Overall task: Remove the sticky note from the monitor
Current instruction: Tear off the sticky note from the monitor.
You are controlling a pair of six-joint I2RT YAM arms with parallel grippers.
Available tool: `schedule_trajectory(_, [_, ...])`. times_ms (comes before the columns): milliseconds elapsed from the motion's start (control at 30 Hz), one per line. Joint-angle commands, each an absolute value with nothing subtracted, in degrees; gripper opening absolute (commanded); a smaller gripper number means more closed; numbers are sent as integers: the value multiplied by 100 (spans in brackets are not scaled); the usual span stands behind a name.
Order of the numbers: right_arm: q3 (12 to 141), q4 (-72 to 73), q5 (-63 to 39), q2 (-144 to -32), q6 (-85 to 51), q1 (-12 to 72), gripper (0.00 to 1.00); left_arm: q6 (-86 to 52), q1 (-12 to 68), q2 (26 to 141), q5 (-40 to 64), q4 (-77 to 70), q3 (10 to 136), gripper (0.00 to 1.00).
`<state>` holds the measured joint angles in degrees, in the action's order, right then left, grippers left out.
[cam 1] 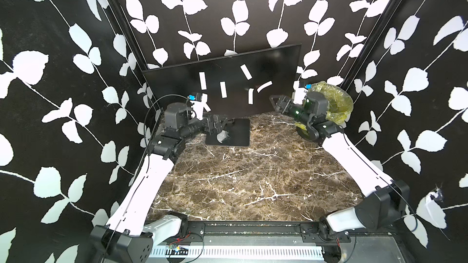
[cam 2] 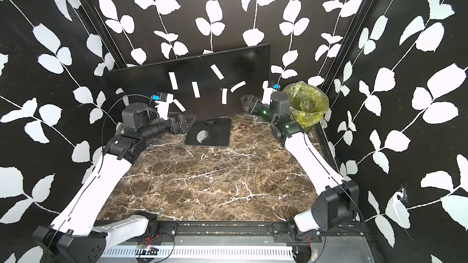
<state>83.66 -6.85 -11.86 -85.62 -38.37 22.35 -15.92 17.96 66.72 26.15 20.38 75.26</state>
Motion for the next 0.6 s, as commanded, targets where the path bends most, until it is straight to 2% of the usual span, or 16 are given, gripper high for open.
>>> schedule_trajectory(0, [8790,-731,-780,-8760,-4373,2385,82,-1574,1905,6796,2857,1879,8012,99])
schedule_trajectory(200, [9176,-785,-881,-9089,-5203,2474,78,-1577,2048,7078,2933,1888,8309,99])
schedule_trajectory(567, [9474,-511,-915,-9607,-6199,2616,64,-1477,2205,7132,2798,1944,8336,99])
